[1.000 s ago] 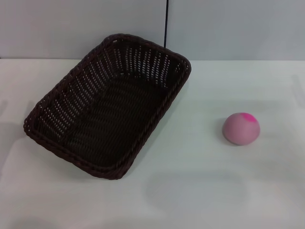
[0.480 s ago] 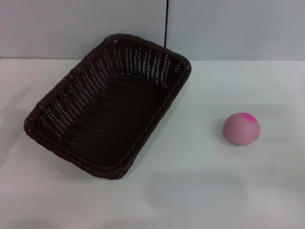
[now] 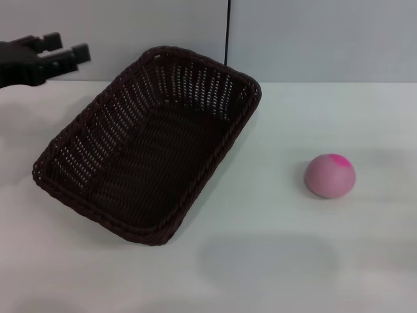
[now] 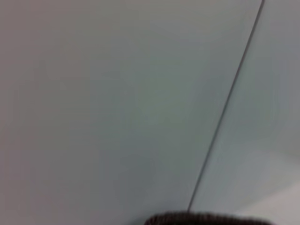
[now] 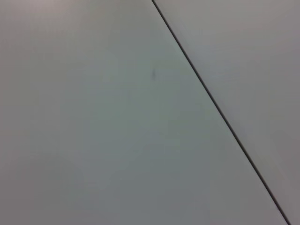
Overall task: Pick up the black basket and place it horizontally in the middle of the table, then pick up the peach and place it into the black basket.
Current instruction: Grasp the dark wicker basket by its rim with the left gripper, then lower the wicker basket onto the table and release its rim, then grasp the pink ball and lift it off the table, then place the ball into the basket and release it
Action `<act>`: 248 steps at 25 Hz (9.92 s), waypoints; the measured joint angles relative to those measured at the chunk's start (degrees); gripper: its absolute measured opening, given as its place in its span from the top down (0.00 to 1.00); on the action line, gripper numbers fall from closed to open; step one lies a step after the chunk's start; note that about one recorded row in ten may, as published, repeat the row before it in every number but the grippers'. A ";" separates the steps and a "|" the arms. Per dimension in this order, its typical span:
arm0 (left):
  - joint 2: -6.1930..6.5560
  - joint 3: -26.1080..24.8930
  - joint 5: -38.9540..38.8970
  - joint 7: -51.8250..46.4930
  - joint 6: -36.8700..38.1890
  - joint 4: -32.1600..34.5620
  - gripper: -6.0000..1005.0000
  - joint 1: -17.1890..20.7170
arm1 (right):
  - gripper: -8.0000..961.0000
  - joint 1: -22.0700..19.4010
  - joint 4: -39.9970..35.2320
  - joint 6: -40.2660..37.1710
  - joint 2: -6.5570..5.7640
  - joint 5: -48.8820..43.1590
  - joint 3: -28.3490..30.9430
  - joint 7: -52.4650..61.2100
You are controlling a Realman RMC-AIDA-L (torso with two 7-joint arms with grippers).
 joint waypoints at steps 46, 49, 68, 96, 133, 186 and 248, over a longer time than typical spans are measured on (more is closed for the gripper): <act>-4.80 11.89 60.34 -32.97 9.13 -1.16 0.32 -25.42 | 0.23 1.00 -1.04 3.43 0.01 0.02 0.69 0.06; -4.76 12.34 60.54 -32.94 9.02 -0.57 0.38 -25.42 | 0.23 0.92 -1.04 3.45 0.01 0.25 0.73 0.06; -4.93 22.64 63.78 -7.82 2.38 9.96 0.76 -23.85 | 0.23 0.39 -0.88 4.89 0.10 0.47 1.99 0.04; -4.98 29.97 53.62 8.33 -1.14 11.32 0.74 -20.29 | 0.23 1.24 -0.35 9.39 0.19 0.46 2.80 0.05; -4.88 36.94 53.52 2.64 -8.95 15.90 0.36 -15.30 | 0.24 0.89 -0.35 9.92 0.01 0.33 2.80 0.17; -4.31 5.11 -51.65 52.63 14.61 -44.93 0.36 5.39 | 0.27 14.83 -55.08 5.98 0.01 -102.58 -7.90 82.28; -4.22 4.25 -51.56 56.06 14.67 -46.72 0.36 6.08 | 0.40 20.44 -60.46 14.53 0.10 -79.27 -24.13 81.78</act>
